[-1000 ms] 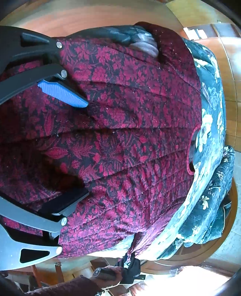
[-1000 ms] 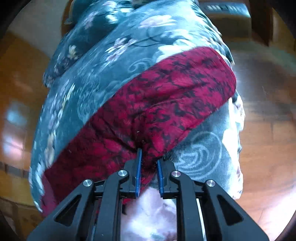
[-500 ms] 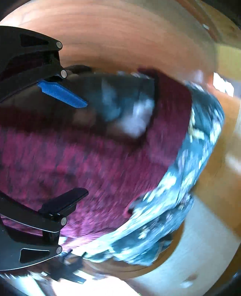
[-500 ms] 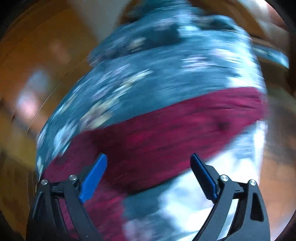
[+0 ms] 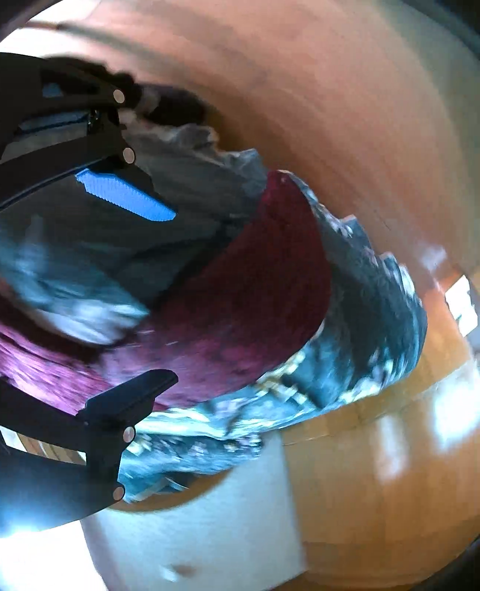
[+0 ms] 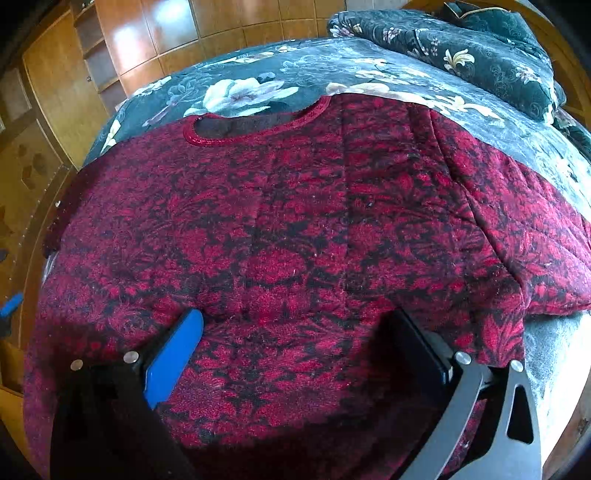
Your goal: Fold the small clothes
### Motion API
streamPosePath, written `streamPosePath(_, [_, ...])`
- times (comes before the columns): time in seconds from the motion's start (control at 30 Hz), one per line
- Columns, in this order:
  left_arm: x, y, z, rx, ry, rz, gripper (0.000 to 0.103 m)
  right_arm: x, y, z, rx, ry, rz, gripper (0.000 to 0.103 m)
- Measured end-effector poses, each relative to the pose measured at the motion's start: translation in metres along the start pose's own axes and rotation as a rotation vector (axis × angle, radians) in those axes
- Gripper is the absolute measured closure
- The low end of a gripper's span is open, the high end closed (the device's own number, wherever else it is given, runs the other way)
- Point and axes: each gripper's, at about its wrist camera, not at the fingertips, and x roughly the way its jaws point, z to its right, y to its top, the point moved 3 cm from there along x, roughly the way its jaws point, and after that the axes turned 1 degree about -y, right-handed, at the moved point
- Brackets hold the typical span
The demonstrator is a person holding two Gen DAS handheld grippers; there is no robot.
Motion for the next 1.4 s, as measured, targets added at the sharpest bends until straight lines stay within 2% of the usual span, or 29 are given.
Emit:
streamPosePath(0.07, [0.019,0.01,-0.011,-0.104,-0.029,-0.015,0.035,0.0,-0.002,-0.001,-0.006,0.001,0.003,0.002])
streamPosePath(0.17, [0.035,0.02,-0.013,-0.152,-0.064,-0.019,0.048,0.002,-0.004,-0.003,-0.014,-0.011,0.013,0.002])
streamPosePath(0.2, [0.039,0.023,-0.01,-0.151,-0.053,-0.014,0.058,0.003,-0.005,-0.003,-0.018,-0.016,0.015,0.002])
streamPosePath(0.23, [0.041,0.026,-0.009,-0.144,-0.044,-0.01,0.076,0.002,-0.005,-0.003,-0.022,-0.023,0.02,0.002])
streamPosePath(0.3, [0.037,0.029,-0.002,-0.1,-0.025,0.022,0.089,0.003,-0.005,-0.004,-0.024,-0.025,0.023,0.002])
streamPosePath(0.4, [0.014,0.026,0.006,-0.02,-0.03,0.1,0.093,0.003,-0.005,-0.004,-0.023,-0.022,0.024,0.002])
streamPosePath(0.47, [0.011,0.022,0.006,0.048,0.042,0.116,0.093,0.002,-0.006,-0.003,-0.026,-0.028,0.027,0.002])
streamPosePath(0.53, [0.031,0.017,-0.001,0.124,0.184,0.07,0.093,0.004,-0.006,-0.005,-0.028,-0.033,0.034,0.002])
streamPosePath(0.57, [0.041,0.014,-0.001,0.146,0.229,0.046,0.092,0.005,-0.006,-0.005,-0.03,-0.036,0.035,0.002])
streamPosePath(0.7, [0.037,0.007,0.025,0.243,0.357,0.071,0.087,0.006,-0.005,-0.005,-0.029,-0.029,0.036,0.002])
streamPosePath(0.77, [0.024,0.0,0.041,0.304,0.401,0.109,0.076,0.006,-0.005,-0.004,-0.027,-0.028,0.038,0.002])
streamPosePath(0.83, [0.006,-0.014,0.064,0.414,0.435,0.165,0.063,0.006,-0.005,-0.004,-0.025,-0.024,0.039,0.002])
streamPosePath(0.93, [-0.016,-0.042,0.095,0.571,0.424,0.232,0.049,0.007,-0.004,-0.003,-0.023,-0.018,0.041,0.002])
streamPosePath(0.97, [-0.018,-0.051,0.102,0.611,0.414,0.237,0.048,0.007,-0.004,-0.003,-0.022,-0.017,0.042,0.002])
streamPosePath(1.03, [-0.024,-0.086,0.122,0.726,0.386,0.225,0.032,0.007,-0.004,-0.002,-0.021,-0.014,0.043,0.002])
streamPosePath(1.07, [-0.025,-0.101,0.129,0.754,0.368,0.214,0.029,0.007,-0.004,-0.003,-0.021,-0.013,0.043,0.002])
streamPosePath(1.17, [-0.019,-0.157,0.144,0.838,0.291,0.119,0.029,0.006,-0.004,-0.002,-0.018,-0.009,0.044,0.002])
streamPosePath(1.3, [-0.004,-0.22,0.151,0.947,0.26,0.019,0.029,0.005,-0.002,0.002,-0.006,0.015,0.025,0.002])
streamPosePath(1.4, [0.011,-0.256,0.148,1.003,0.255,-0.051,0.029,0.0,0.002,0.006,-0.006,0.052,-0.012,0.002])
